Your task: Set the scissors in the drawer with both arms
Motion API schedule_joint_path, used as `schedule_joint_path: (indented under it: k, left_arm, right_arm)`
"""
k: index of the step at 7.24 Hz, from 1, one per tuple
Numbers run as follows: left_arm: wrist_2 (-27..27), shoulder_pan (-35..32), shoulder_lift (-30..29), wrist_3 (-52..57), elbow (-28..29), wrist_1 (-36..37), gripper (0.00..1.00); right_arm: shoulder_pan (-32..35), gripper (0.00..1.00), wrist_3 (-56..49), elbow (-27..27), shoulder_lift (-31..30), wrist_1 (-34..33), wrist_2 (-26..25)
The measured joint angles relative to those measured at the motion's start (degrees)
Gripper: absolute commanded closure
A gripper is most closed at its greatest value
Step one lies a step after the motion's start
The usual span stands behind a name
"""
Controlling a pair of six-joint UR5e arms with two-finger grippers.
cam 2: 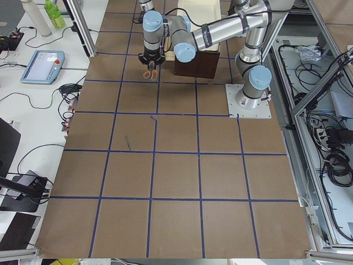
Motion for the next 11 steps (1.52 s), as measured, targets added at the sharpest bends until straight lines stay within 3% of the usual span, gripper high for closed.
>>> schedule_joint_path:
  k: [11]
  left_arm:
    - [-1.2, -3.5, 1.9, -3.2, 0.4, -1.7, 0.87]
  right_arm:
    - [-0.9, 0.00, 0.3, -8.2, 5.2, 0.5, 0.0]
